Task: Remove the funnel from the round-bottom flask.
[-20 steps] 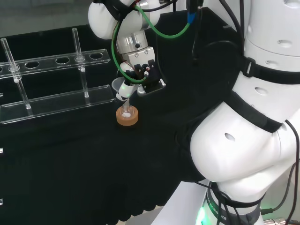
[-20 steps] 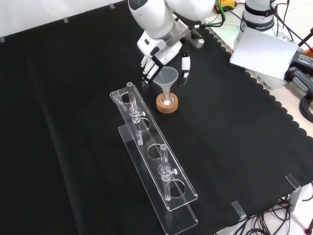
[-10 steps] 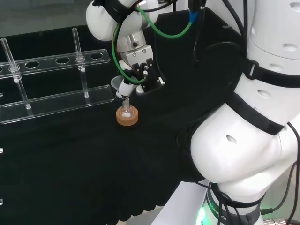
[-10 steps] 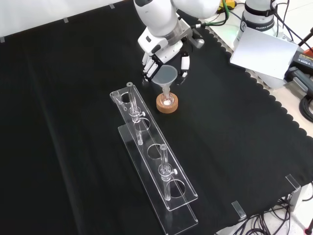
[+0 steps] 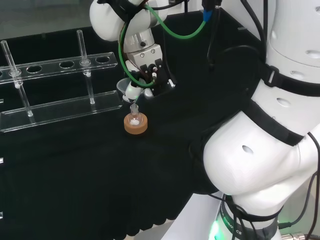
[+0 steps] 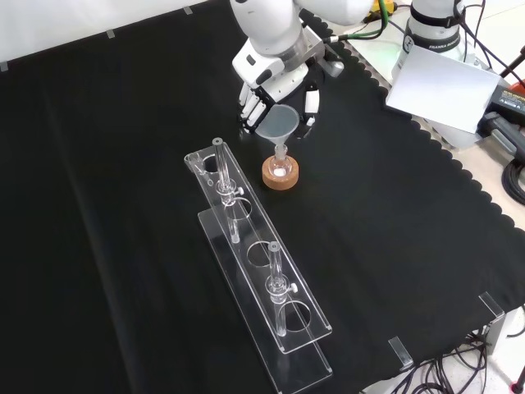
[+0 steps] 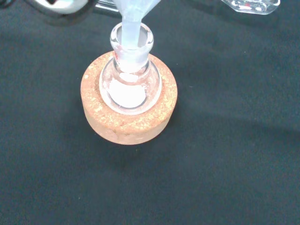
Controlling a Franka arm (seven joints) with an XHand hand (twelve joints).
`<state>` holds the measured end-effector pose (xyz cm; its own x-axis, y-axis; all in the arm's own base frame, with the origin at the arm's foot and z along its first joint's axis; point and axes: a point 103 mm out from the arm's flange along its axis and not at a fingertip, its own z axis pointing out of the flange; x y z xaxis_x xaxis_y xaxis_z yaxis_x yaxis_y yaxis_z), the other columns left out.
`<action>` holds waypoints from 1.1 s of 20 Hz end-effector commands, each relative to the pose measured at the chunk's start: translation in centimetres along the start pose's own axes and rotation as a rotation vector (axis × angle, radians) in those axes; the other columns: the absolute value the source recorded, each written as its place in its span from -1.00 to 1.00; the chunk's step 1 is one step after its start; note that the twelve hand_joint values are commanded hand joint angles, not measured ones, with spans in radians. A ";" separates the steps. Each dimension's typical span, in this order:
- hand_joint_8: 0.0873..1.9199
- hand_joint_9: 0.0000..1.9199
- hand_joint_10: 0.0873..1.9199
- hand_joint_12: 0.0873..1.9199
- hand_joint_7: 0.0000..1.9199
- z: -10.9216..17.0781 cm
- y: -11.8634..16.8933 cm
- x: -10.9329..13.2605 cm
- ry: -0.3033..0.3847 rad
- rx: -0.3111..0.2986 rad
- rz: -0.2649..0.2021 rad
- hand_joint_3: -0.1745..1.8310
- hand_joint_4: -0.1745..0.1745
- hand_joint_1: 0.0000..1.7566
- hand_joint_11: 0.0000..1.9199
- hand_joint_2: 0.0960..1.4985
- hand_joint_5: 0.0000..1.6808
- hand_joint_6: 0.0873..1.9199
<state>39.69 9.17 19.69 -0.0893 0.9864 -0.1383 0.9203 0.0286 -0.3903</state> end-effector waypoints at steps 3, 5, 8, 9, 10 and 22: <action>-0.29 -0.04 -0.55 0.15 -0.51 -2.1 -1.6 -0.2 -0.018 -0.026 0.010 -0.32 -0.37 -0.05 -0.20 -0.03 -0.32 -0.98; -0.29 -0.03 -0.57 0.14 -0.50 -2.6 -2.0 0.1 -0.027 -0.036 0.010 -0.32 -0.37 -0.05 -0.20 -0.03 -0.32 -0.97; -0.28 -0.02 -0.57 0.14 -0.49 -3.5 -2.7 0.4 -0.038 -0.057 0.009 -0.32 -0.36 -0.05 -0.20 -0.03 -0.30 -0.95; -0.28 -0.02 -0.58 0.14 -0.47 -3.8 -2.9 0.4 -0.042 -0.062 0.009 -0.32 -0.36 -0.05 -0.20 -0.03 -0.29 -0.95; -0.28 -0.02 -0.58 0.14 -0.46 -4.0 -3.0 0.5 -0.045 -0.066 0.010 -0.32 -0.35 -0.05 -0.20 -0.03 -0.28 -0.94; -0.31 0.01 -0.63 0.13 -0.37 -7.3 -4.9 -0.1 -0.056 -0.121 0.028 -0.31 -0.32 -0.05 -0.20 -0.04 -0.33 -0.68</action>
<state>38.32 10.21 27.10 -0.0841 0.9780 -0.1907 0.9589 0.0274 -0.2825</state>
